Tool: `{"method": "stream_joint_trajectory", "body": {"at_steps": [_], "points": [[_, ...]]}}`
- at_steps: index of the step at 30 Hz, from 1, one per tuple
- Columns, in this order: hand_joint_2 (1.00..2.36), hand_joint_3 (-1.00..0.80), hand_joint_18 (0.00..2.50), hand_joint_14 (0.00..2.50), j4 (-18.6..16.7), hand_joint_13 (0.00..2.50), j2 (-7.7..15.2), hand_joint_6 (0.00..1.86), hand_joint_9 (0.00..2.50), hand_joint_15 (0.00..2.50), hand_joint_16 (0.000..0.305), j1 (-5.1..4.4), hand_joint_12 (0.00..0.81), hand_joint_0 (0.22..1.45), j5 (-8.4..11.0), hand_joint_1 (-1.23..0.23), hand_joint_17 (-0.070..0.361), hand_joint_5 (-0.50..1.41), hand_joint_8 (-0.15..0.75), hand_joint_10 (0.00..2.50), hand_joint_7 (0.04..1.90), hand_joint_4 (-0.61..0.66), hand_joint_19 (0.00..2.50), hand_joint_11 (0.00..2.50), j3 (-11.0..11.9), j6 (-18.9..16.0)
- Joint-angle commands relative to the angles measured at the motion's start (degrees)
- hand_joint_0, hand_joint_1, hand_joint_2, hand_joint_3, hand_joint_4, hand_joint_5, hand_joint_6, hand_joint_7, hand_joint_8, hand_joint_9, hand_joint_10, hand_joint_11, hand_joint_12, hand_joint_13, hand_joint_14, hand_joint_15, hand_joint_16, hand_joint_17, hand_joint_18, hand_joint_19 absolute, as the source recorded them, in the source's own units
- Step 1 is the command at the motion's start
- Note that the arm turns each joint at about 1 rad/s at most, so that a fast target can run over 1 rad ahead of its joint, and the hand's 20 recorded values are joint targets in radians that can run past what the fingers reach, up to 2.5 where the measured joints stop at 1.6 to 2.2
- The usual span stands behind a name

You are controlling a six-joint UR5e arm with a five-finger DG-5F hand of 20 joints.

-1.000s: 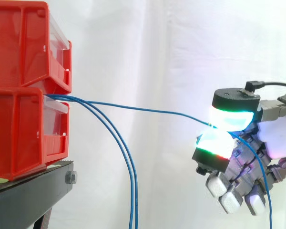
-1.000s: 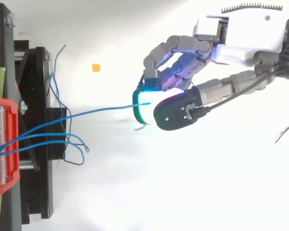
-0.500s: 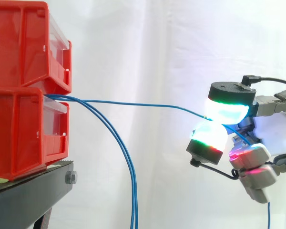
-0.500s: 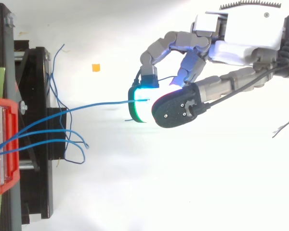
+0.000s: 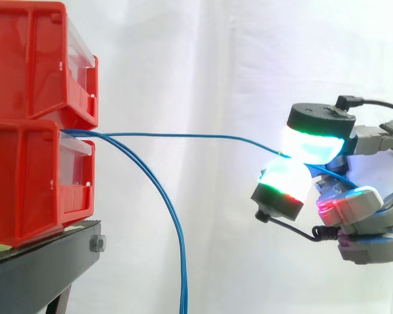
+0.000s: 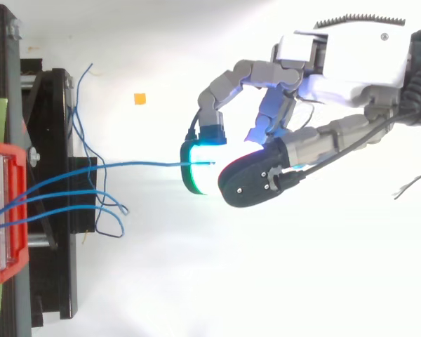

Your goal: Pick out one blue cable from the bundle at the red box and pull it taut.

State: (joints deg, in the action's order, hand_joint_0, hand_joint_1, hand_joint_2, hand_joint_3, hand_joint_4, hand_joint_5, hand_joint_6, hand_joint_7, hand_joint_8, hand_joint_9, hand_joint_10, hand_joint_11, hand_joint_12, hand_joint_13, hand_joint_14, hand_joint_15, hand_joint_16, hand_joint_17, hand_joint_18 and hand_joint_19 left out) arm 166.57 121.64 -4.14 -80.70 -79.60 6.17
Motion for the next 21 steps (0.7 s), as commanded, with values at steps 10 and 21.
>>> {"method": "stream_joint_trajectory", "body": {"at_steps": [10,21], "points": [[1.02,-0.19,1.28,1.01,-0.98,1.32,0.00,0.90,1.34,1.19,0.052,-0.08,0.338,0.62,0.19,-0.67,0.117,-0.09,0.303,0.39,0.95,0.02,1.13,1.37,-0.03,2.62],[1.02,-0.19,1.28,0.94,-0.89,1.33,0.00,0.90,1.38,1.22,0.053,-0.08,0.345,0.62,0.28,-0.67,0.120,-0.09,0.297,0.49,0.96,0.02,1.12,1.38,0.05,2.62]]}}
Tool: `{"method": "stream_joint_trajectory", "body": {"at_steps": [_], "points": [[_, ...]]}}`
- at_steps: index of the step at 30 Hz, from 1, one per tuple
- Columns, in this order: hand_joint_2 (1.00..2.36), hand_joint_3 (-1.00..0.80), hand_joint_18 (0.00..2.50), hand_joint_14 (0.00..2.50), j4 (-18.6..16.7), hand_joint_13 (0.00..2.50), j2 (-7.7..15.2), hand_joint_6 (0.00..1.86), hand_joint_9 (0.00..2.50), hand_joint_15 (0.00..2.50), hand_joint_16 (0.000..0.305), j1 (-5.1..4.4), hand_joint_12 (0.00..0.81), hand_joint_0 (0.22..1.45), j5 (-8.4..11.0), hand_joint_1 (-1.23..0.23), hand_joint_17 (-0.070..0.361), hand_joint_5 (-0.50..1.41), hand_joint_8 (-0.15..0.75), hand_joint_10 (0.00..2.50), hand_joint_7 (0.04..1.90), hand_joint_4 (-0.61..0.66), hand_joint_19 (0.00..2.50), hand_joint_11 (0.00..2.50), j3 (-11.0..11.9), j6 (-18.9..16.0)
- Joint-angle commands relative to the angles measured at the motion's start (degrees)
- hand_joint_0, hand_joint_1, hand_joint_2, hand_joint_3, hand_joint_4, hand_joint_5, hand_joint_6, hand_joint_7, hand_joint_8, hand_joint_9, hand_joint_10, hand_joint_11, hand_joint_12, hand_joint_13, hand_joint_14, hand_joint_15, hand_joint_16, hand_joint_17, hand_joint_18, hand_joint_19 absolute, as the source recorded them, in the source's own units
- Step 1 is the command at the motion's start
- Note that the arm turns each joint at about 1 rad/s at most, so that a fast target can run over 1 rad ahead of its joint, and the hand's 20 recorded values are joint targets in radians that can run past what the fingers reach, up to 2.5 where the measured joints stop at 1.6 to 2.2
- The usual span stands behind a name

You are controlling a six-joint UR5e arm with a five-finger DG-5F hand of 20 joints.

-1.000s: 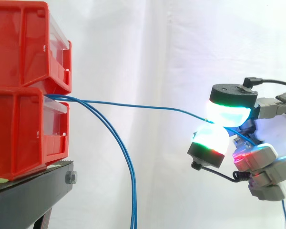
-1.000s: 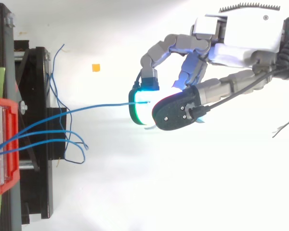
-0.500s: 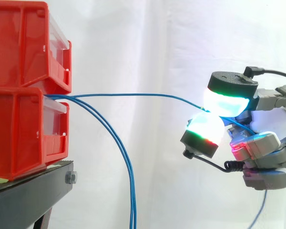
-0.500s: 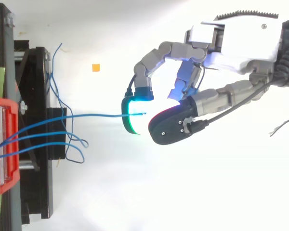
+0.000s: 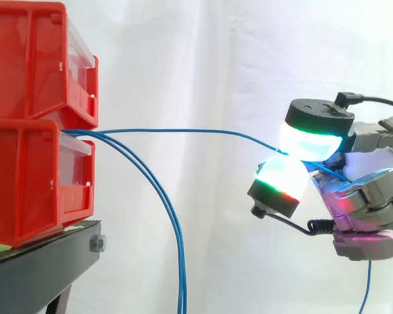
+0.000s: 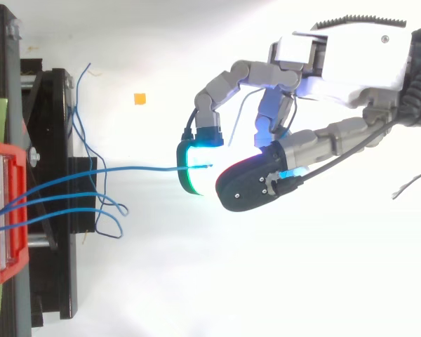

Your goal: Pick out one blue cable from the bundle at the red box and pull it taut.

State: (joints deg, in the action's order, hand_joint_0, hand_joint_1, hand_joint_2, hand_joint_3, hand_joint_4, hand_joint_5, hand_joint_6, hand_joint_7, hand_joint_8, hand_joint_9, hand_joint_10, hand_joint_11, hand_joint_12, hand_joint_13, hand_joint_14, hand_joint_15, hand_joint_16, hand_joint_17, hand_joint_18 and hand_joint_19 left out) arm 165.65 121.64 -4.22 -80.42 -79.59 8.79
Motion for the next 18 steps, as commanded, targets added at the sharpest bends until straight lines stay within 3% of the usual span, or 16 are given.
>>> {"method": "stream_joint_trajectory", "body": {"at_steps": [1,12,13,14,16,18], "points": [[1.02,-0.20,1.27,0.93,0.03,1.33,0.00,0.90,1.38,1.22,0.053,0.00,0.343,0.62,0.00,-0.67,0.119,-0.09,0.288,0.48,0.96,0.02,1.11,1.39,-0.04,0.00],[1.02,-0.20,1.24,0.87,0.03,1.33,0.00,0.90,1.37,1.25,0.052,0.00,0.339,0.62,0.00,-0.67,0.117,-0.09,0.281,0.48,0.97,0.02,1.10,1.39,-0.04,0.00],[1.01,-0.22,1.11,0.77,0.03,1.28,0.00,0.90,1.34,1.39,0.046,0.00,0.305,0.62,0.00,-0.66,0.104,-0.10,0.234,0.47,0.93,-0.01,1.12,1.41,-0.04,0.00],[1.01,-0.24,1.00,0.84,0.03,1.23,0.00,0.91,1.32,1.50,0.043,0.00,0.287,0.63,0.00,-0.67,0.097,-0.10,0.211,0.47,0.90,-0.02,1.12,1.40,-0.04,0.00],[1.01,-0.25,0.95,0.84,0.03,1.22,0.00,0.91,1.32,1.48,0.041,0.00,0.277,0.63,0.00,-0.67,0.092,-0.10,0.188,0.46,0.89,-0.04,1.10,1.40,-0.04,0.00],[1.01,-0.26,0.89,1.01,0.03,1.15,0.00,0.91,1.30,1.51,0.040,0.00,0.285,0.63,0.00,-0.66,0.089,-0.10,0.175,0.50,0.86,-0.05,1.08,1.37,0.05,0.00]]}}
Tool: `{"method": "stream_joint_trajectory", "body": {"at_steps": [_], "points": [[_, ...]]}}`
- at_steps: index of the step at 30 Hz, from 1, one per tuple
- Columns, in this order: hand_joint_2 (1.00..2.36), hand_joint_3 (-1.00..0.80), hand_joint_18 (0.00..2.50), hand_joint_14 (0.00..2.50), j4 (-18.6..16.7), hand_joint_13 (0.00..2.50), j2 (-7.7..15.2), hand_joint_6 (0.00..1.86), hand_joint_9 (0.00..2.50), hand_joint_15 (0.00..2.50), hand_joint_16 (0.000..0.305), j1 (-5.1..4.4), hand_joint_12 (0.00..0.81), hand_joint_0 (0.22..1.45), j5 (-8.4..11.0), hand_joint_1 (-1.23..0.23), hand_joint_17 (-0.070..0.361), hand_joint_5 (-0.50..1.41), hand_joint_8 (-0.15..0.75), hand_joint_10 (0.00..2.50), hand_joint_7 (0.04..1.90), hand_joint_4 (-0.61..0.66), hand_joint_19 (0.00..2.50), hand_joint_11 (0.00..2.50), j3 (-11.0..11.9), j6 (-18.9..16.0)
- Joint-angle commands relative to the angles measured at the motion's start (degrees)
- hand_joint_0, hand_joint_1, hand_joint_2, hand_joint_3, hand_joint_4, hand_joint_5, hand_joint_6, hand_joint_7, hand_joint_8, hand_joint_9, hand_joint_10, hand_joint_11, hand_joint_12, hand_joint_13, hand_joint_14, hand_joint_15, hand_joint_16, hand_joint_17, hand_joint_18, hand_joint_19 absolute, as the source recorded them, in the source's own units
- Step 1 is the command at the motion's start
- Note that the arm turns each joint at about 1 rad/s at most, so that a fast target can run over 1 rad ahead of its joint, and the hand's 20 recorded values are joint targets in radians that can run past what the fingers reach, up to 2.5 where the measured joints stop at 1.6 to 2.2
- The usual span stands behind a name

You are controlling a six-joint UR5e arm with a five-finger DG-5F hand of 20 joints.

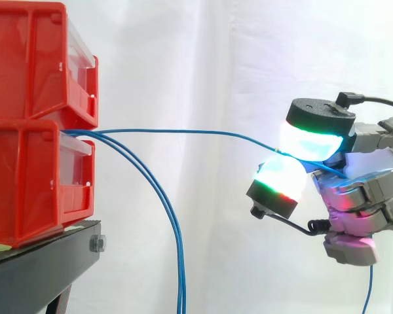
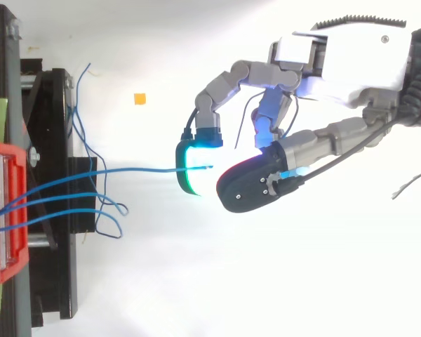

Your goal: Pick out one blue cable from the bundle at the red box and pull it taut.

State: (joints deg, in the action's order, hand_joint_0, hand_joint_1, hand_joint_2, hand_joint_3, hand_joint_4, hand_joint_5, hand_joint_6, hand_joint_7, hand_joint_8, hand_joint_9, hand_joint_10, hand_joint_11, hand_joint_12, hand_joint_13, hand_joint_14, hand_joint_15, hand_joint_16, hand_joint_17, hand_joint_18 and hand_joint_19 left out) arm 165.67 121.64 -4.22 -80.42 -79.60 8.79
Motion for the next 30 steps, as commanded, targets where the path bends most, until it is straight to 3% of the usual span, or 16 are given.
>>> {"method": "stream_joint_trajectory", "body": {"at_steps": [1,3,4,5,13,18,30], "points": [[1.01,-0.25,0.88,1.27,0.00,1.10,0.00,0.91,1.32,1.45,0.039,0.00,0.289,0.63,0.00,-0.66,0.088,-0.10,0.184,0.55,0.85,-0.04,1.08,1.33,0.06,0.00],[1.01,-0.25,0.94,1.40,0.00,1.11,0.00,0.91,1.35,1.37,0.039,0.09,0.299,0.63,0.00,-0.66,0.088,-0.10,0.205,0.56,0.84,-0.03,1.09,1.32,0.06,0.00],[1.01,-0.25,1.01,1.10,0.00,1.23,0.00,0.91,1.38,1.33,0.041,0.00,0.309,0.63,0.00,-0.67,0.092,-0.09,0.237,0.43,0.86,-0.03,1.08,1.40,0.06,0.00],[1.01,-0.24,1.05,0.97,0.00,1.28,0.00,0.90,1.41,1.35,0.042,0.00,0.318,0.63,0.00,-0.67,0.093,-0.09,0.243,0.34,0.88,-0.02,1.07,1.43,0.06,0.00],[1.01,-0.23,1.13,0.90,0.00,1.34,0.00,0.89,1.48,1.39,0.043,0.09,0.320,0.64,0.00,-0.69,0.098,-0.09,0.248,0.05,0.93,-0.02,1.14,1.59,-0.03,0.00],[1.01,-0.24,1.14,0.88,0.00,1.35,0.00,0.89,1.48,1.39,0.046,0.00,0.326,0.64,0.00,-0.70,0.104,-0.09,0.265,0.00,0.95,-0.01,1.11,1.59,0.06,0.00],[1.01,-0.24,1.11,0.56,0.00,1.42,0.00,0.89,1.45,1.47,0.047,0.00,0.328,0.64,0.00,-0.70,0.105,-0.09,0.276,0.01,0.96,0.00,1.03,1.47,-0.03,0.00]]}}
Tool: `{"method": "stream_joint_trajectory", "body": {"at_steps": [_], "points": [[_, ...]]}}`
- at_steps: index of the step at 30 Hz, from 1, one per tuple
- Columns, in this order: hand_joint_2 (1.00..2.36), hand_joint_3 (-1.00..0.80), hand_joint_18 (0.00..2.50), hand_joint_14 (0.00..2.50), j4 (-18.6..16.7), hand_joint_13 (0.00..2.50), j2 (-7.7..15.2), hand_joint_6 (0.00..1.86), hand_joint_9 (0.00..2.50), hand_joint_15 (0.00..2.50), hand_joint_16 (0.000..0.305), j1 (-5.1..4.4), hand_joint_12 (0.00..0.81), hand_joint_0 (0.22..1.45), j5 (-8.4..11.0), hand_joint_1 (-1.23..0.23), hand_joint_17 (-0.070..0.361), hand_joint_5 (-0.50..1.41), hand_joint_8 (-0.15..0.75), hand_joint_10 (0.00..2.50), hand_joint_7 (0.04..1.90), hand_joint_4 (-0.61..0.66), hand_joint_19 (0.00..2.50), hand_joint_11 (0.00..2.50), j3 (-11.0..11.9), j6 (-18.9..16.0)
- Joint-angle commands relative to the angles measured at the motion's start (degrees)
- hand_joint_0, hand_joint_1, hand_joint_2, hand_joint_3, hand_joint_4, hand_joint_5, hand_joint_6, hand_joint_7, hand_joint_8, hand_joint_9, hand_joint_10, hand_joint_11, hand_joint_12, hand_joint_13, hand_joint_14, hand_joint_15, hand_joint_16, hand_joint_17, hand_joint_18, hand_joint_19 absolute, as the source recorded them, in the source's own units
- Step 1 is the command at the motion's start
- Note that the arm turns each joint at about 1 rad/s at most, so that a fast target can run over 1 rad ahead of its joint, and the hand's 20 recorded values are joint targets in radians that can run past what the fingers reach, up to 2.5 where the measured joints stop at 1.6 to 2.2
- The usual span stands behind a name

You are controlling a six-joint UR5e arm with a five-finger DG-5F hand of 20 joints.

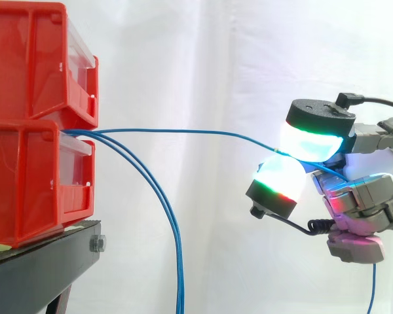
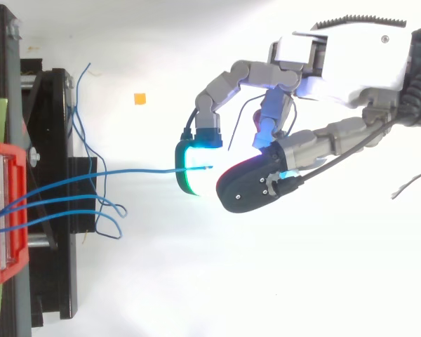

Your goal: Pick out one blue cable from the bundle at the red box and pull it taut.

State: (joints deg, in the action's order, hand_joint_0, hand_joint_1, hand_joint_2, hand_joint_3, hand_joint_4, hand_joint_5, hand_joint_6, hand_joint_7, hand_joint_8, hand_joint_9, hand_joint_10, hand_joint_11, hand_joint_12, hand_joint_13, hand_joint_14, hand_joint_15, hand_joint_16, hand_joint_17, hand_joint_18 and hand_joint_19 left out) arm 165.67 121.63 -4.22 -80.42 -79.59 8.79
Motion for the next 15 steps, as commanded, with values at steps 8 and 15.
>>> {"method": "stream_joint_trajectory", "body": {"at_steps": [8,15], "points": [[1.01,-0.24,1.08,0.45,0.00,1.44,0.01,0.88,1.43,1.49,0.046,0.00,0.326,0.64,0.00,-0.69,0.104,-0.09,0.268,0.01,0.98,0.00,1.02,1.45,-0.03,0.00],[1.01,-0.25,1.07,0.37,-0.09,1.44,0.01,0.88,1.41,1.52,0.046,0.00,0.318,0.64,0.00,-0.69,0.104,-0.09,0.273,0.01,0.97,0.00,1.02,1.43,0.05,0.00]]}}
